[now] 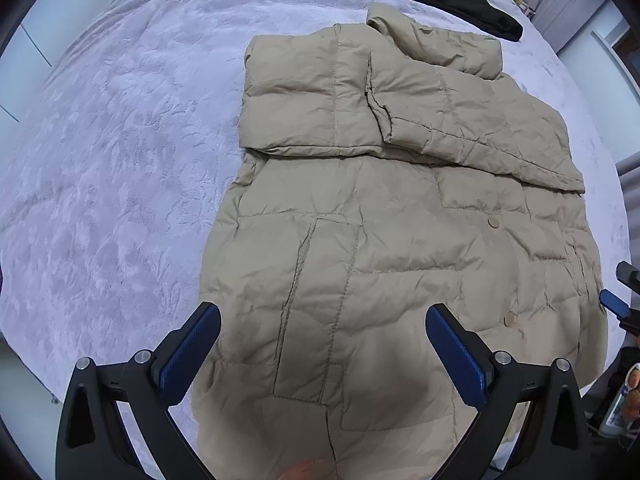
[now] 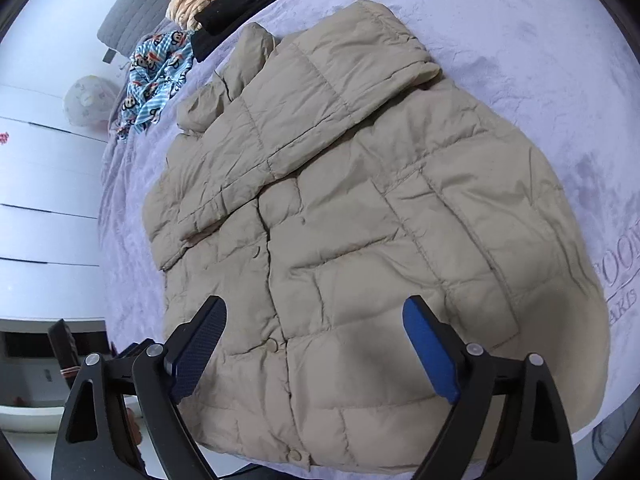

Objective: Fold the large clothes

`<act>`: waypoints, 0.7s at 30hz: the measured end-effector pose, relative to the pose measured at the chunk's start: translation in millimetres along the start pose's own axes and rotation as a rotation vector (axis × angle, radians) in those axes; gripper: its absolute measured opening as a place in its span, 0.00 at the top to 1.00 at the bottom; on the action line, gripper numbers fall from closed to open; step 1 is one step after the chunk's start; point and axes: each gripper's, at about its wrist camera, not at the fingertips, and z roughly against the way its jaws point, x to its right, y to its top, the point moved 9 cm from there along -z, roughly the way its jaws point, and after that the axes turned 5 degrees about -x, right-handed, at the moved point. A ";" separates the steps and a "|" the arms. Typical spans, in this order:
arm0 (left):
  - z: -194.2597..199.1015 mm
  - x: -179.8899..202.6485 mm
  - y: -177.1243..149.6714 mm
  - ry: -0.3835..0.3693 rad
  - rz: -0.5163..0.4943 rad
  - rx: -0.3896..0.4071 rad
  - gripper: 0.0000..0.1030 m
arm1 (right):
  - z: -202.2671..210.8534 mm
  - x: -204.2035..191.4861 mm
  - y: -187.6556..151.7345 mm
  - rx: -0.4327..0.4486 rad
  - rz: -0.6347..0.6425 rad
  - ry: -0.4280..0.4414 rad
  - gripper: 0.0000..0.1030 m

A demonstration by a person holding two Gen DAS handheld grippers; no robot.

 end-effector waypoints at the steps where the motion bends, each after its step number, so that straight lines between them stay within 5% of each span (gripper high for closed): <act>1: -1.3 -1.2 -2.8 0.002 -0.002 -0.009 0.00 | 0.4 1.1 -3.3 0.002 -0.020 0.021 0.11; 12: -15.6 -34.4 -41.1 0.024 0.022 -0.092 0.00 | 16.4 42.6 -27.6 0.049 -0.217 0.128 0.11; 21: -8.3 -52.2 -93.3 -0.321 0.156 -0.202 0.00 | 38.9 117.9 -62.2 0.073 -0.459 0.159 0.11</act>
